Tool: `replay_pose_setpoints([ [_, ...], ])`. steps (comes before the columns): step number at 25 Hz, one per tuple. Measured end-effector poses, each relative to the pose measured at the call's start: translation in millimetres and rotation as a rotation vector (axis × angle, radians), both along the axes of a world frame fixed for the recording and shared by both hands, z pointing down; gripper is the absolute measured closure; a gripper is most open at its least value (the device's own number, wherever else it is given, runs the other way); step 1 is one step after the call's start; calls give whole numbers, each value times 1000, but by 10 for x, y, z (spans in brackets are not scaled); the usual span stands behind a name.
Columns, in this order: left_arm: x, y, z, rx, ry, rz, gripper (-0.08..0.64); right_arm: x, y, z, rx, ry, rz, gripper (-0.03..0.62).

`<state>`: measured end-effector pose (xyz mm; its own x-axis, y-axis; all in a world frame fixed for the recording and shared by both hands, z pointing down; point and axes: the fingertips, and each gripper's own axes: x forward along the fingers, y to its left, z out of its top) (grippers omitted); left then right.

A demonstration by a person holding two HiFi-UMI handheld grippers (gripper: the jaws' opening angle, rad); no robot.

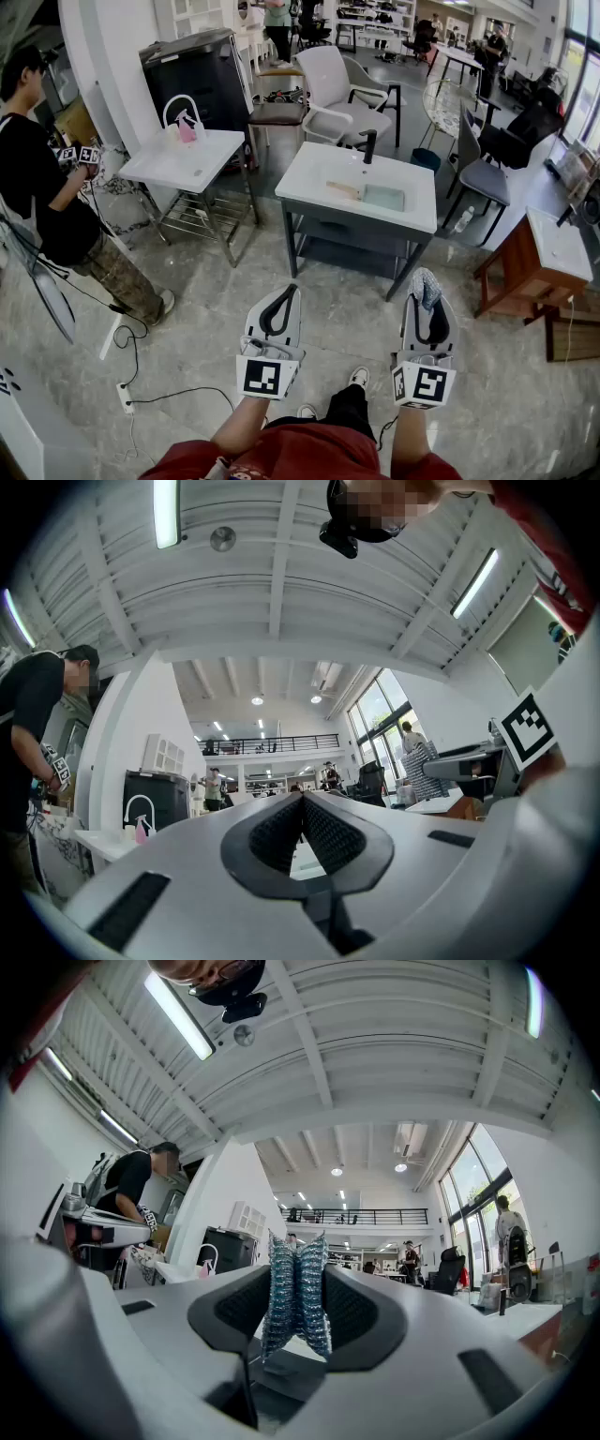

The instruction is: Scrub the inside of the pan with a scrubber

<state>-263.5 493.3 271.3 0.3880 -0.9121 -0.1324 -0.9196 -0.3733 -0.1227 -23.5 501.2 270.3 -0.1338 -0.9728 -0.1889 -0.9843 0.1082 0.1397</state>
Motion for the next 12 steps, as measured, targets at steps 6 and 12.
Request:
replay_pose_setpoints([
  [6,-128,173,-4,-2,28,-16,546,-180,151,-45,-9,30,-18,411],
  [12,-212,278,12,-1,42,-40,546,-224,196,-25,-17,9,-28,410],
])
